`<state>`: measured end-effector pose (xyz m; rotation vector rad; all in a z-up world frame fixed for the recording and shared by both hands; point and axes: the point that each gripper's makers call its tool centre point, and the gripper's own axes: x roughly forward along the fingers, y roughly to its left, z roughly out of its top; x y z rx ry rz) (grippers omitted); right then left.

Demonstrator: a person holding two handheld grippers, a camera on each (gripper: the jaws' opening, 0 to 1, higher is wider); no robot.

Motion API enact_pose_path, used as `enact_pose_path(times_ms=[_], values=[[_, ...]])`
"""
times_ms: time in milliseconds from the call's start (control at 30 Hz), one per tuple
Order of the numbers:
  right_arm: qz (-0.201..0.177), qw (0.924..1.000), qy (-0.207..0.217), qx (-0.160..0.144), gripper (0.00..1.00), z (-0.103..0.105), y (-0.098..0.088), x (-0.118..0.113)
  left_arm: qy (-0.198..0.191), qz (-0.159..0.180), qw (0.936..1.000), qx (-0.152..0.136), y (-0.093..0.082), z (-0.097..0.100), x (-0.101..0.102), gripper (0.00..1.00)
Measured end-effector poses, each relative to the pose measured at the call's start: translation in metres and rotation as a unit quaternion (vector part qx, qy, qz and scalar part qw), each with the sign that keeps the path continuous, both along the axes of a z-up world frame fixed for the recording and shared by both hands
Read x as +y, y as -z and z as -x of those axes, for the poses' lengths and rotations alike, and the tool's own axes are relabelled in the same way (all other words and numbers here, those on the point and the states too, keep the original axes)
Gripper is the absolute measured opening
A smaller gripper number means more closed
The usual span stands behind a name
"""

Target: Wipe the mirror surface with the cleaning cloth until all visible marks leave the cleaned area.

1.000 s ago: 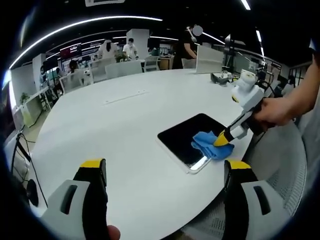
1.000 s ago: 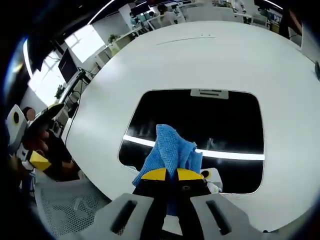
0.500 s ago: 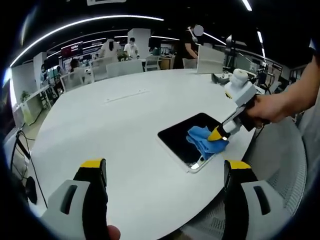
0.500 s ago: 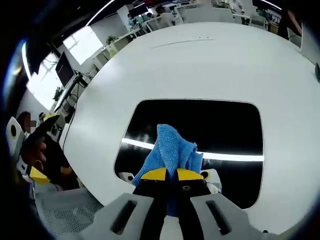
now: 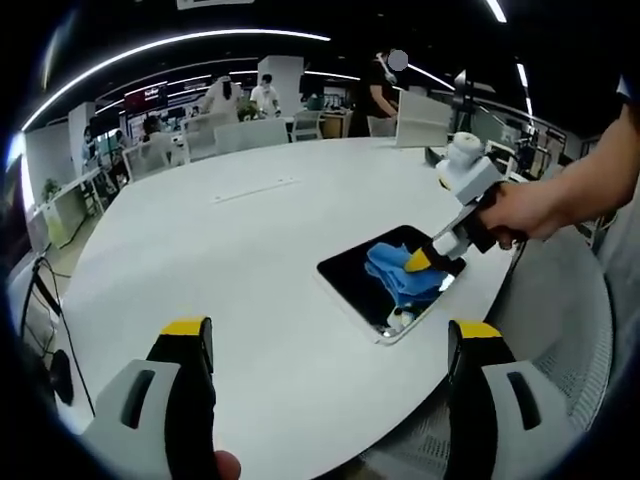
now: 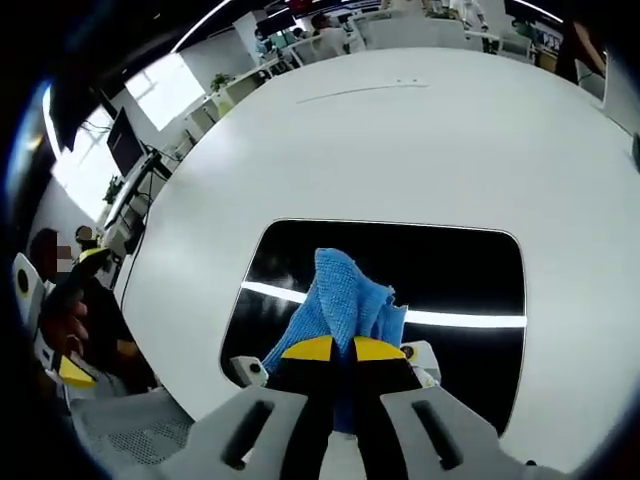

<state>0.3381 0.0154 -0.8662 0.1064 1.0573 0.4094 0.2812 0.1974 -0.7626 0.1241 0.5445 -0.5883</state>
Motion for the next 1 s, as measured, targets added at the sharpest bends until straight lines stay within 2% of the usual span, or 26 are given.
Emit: enact_pose_path(times_ms=[100,467,1000], values=[[0.003,1.0000,-0.006,-0.003,0.00,-0.004,0.000,0.001,-0.001,0.020,0.9998,-0.003,-0.003,0.000,-0.005,0.99],[0.008,0.9999,-0.012,-0.007,0.00,-0.027,0.000,0.003,0.001,0.015,0.9999,0.004,0.003,0.006,-0.008,0.99],[0.018,0.9993,-0.032,-0.005,0.00,-0.059,0.000,0.005,-0.018,0.021,0.9996,0.006,0.000,-0.002,0.001,0.99]])
